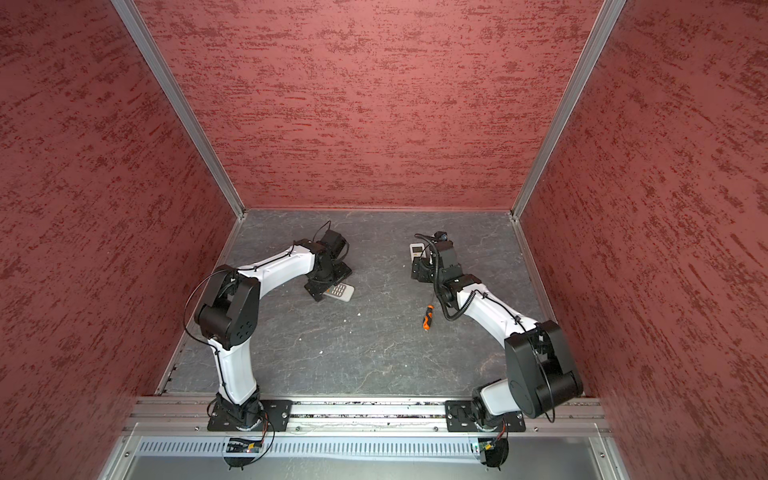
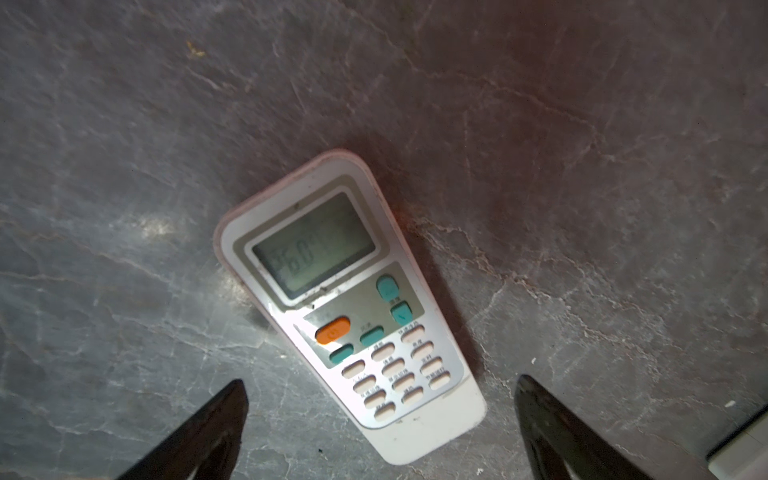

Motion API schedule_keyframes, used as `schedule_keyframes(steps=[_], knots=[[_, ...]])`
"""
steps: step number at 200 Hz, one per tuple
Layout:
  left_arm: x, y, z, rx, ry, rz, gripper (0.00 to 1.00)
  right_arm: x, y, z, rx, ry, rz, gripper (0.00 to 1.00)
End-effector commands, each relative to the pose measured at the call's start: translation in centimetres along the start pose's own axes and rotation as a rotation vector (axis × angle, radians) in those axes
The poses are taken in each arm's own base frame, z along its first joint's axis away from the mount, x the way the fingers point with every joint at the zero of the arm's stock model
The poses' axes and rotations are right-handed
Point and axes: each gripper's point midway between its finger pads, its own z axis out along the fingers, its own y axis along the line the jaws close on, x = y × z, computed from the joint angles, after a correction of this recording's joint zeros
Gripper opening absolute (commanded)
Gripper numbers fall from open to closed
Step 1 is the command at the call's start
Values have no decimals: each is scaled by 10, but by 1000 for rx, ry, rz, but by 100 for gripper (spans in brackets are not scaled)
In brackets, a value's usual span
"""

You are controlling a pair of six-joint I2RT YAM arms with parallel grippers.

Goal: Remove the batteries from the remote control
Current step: 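Lower left gripper and grasp the orange-button remote by its end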

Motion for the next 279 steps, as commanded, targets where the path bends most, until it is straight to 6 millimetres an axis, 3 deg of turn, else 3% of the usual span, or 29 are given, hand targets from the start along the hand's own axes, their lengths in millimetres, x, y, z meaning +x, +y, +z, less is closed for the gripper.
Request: schedule_keyframes(steps=[1,75,109,147,192,234,279], knots=[[-2,4,8,-53,-11,4,100,-19,14,-2,-42,-44,-10,88],[-3,13,24,-126,-4,35,99,-16,17,5,-60,-32,-9,88],[-4,23,27,-146,0,41,84,-17,19,4,-71,-38,-4,88],[-2,30,31,-166,9,62,83,-14,24,6,-83,-31,-2,87],[3,34,42,-154,43,68,64,-6,35,9,-106,-8,-13,86],[6,29,44,-115,63,75,47,3,56,10,-169,17,-18,85],[11,9,34,26,82,64,43,24,80,16,-247,80,-23,83]])
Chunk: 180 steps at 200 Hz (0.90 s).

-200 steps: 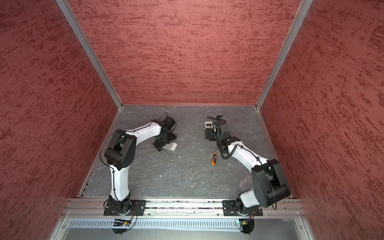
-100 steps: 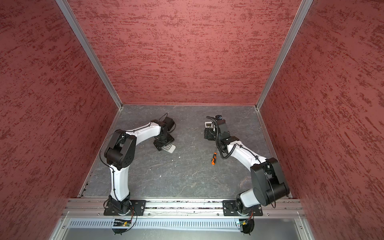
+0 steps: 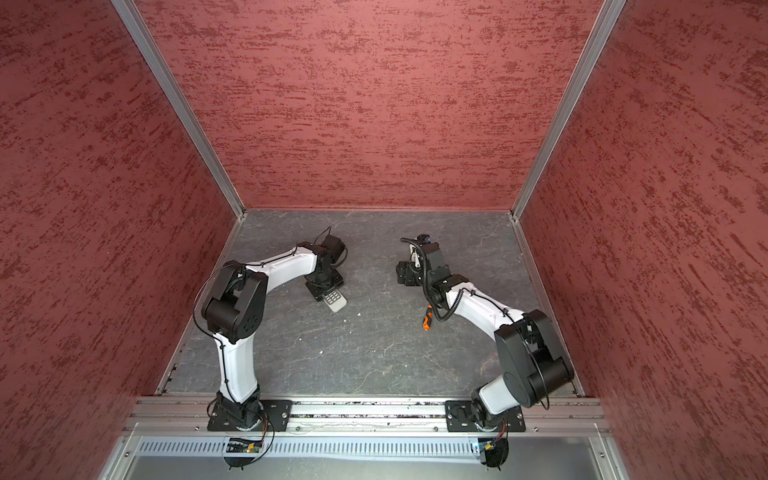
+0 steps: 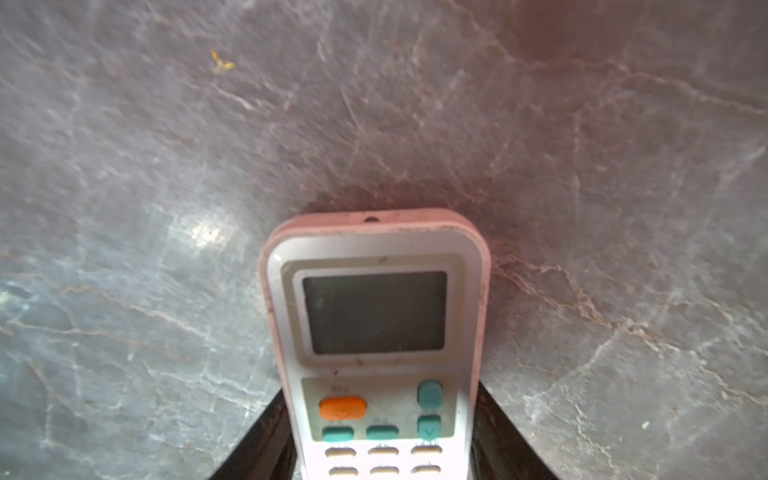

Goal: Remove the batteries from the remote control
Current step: 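Lower left gripper and grasp the orange-button remote by its end, then lift the remote with left gripper toward the right gripper while right gripper closes on it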

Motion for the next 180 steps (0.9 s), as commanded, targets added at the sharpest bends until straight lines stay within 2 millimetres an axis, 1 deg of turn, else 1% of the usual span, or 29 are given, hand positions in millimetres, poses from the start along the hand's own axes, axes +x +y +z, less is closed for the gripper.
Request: schedule_keyframes(steps=[1,34,58,75,103,131,180], knots=[[11,-15,12,99,54,2,43,-4,25,5,-86,-2,8,83],[13,-33,-1,216,65,0,43,11,52,12,-185,37,1,75],[16,-43,-7,283,78,3,43,17,78,15,-304,35,5,68],[18,-47,-10,313,83,6,43,21,92,20,-371,42,25,63],[20,-52,-16,349,88,12,43,29,101,31,-413,81,53,57],[19,-59,-25,392,84,17,43,37,111,37,-423,109,40,55],[20,-71,-39,443,75,26,43,48,118,45,-428,146,37,53]])
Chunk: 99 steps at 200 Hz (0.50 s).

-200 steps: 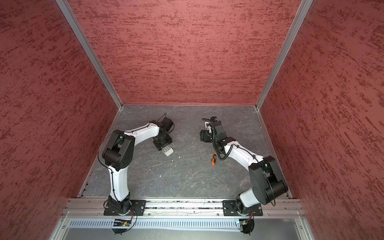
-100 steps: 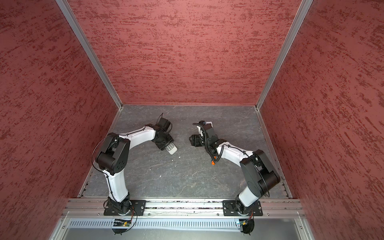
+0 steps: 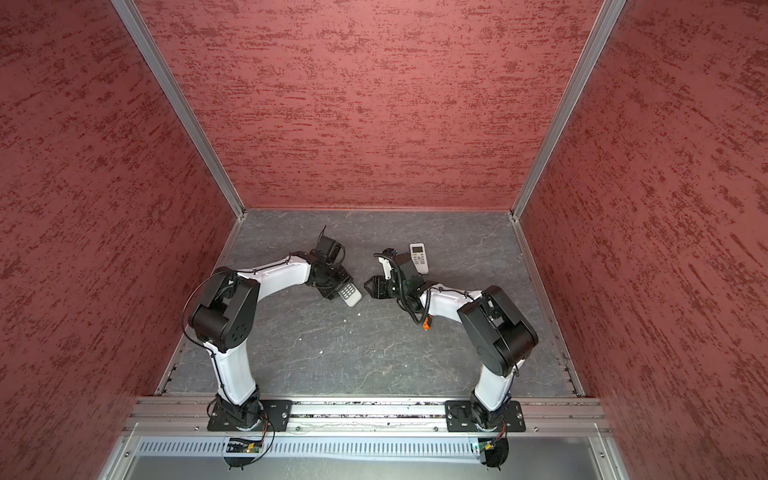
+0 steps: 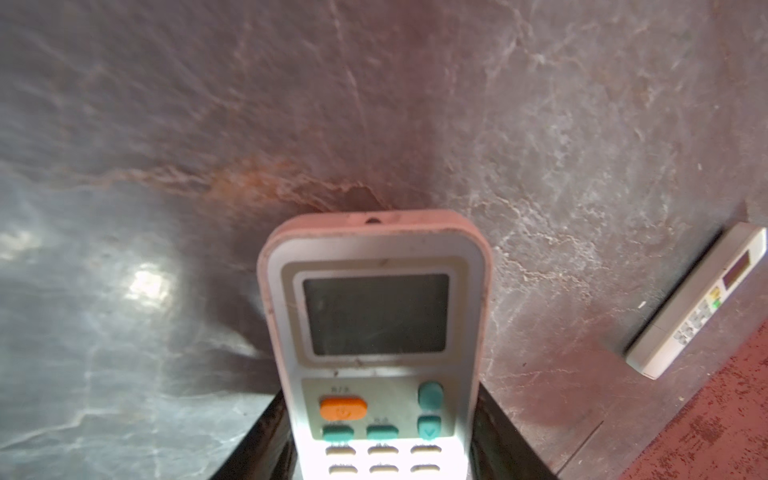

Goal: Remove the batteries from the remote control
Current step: 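Lift the remote with left gripper toward the right gripper while right gripper closes on it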

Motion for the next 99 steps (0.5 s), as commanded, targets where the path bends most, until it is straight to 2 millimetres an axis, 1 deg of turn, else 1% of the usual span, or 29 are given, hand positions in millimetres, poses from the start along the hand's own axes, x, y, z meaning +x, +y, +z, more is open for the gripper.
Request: schedule_keyframes(steps=[1,32,46,99], knots=[[0,-25,-17,88,-18,19,43,-10,17,5,-51,-19,-11,53],[3,-33,-22,110,-19,28,43,-7,22,14,-58,2,-9,51],[4,-36,-25,118,-24,29,43,-5,21,18,-52,7,-2,50],[5,-44,-39,153,-42,36,43,-1,18,21,-39,17,7,49]])
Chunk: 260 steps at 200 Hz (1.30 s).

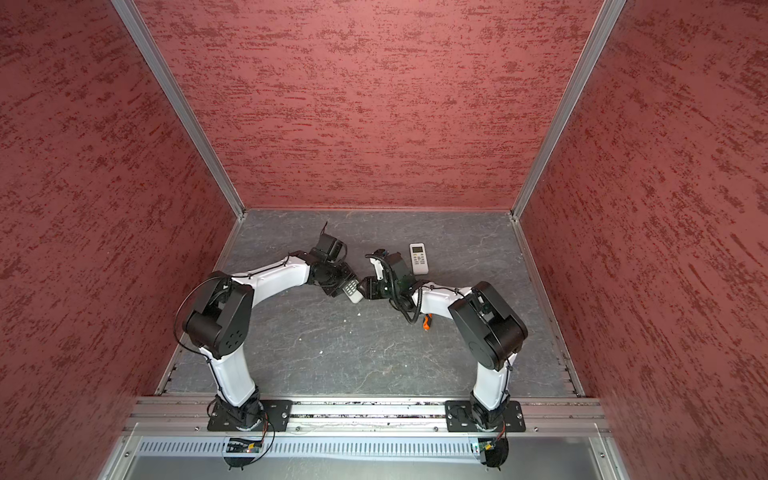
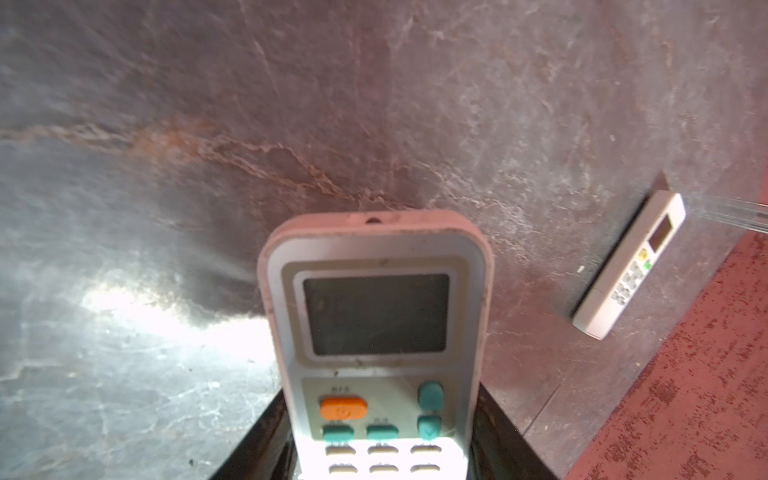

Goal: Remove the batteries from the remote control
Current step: 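Lift the remote with left gripper toward the right gripper while right gripper closes on it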

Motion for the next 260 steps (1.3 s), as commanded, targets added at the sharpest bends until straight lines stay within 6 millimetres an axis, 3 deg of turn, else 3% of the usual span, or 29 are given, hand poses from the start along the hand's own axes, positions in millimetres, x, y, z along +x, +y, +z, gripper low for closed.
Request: schedule_keyframes(steps=[1,92,166,211,260], knots=[[-3,-24,-18,78,-30,11,43,-8,7,4,-16,-16,-1,49],[3,-34,-22,109,-36,29,43,-12,23,8,-96,-27,12,43],[2,-40,-23,131,-44,32,43,-10,29,10,-147,-24,28,16],[1,-42,-23,140,-46,32,43,-11,31,9,-152,-27,19,8],[-3,-45,-34,164,-37,12,59,-11,29,8,-126,-17,-22,2]])
